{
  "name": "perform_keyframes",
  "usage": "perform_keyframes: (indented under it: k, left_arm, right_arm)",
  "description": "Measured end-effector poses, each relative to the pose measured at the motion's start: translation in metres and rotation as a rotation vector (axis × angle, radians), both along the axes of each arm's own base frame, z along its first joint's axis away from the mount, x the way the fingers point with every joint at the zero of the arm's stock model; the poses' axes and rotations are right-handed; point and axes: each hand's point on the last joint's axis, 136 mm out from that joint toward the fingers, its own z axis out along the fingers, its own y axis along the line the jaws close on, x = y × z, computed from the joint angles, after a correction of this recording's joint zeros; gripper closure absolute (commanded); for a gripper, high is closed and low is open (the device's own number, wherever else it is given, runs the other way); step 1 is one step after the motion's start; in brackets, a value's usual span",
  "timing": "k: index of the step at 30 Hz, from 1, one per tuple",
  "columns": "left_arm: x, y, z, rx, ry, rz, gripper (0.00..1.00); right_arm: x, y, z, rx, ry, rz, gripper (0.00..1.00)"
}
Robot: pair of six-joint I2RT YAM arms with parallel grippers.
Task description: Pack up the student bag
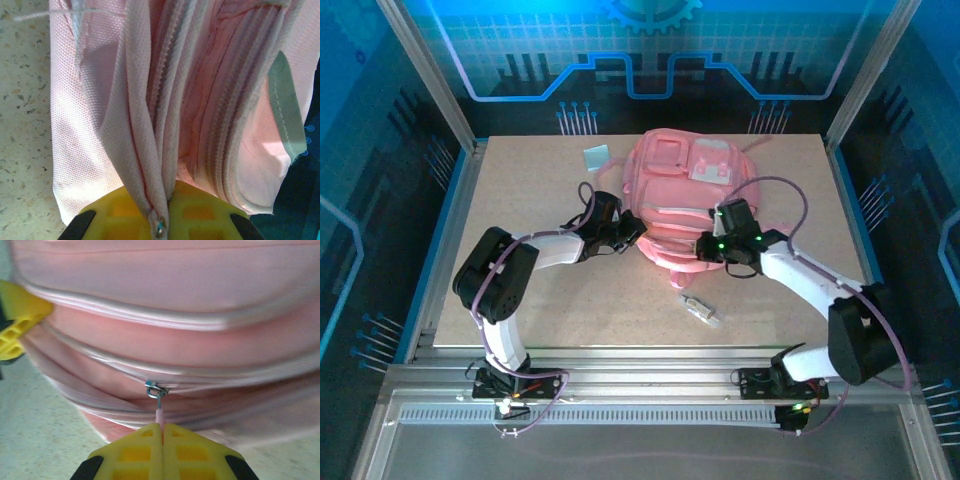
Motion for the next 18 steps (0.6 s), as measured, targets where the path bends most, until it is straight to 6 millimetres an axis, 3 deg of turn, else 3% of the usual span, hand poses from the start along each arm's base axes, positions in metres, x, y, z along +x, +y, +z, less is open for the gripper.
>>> perform_keyframes:
  k: [8, 11, 15, 17, 18]
  left_arm:
    - [0.006, 0.008, 0.015, 0.034, -0.018, -0.065, 1.0]
    - [0.011, 0.011, 0.025, 0.062, -0.033, -0.108, 1.0]
    - [0.029, 0.015, 0.034, 0.084, -0.048, -0.134, 1.0]
    - [0.042, 0.018, 0.032, 0.081, -0.041, -0.135, 0.85]
    - [0.05, 0.019, 0.029, 0.082, -0.034, -0.134, 0.72]
  right_arm:
    - [0.005, -0.057, 0.011, -0.082, -0.055, -0.032, 1.0]
    - [0.009, -0.065, 0.012, -0.08, -0.065, -0.02, 1.0]
    - [0.015, -0.059, 0.015, -0.043, -0.062, 0.01, 1.0]
    - [0.018, -0.054, 0.014, -0.024, -0.059, 0.026, 1.0]
    - [0.019, -0.05, 0.013, -0.011, -0.057, 0.038, 1.0]
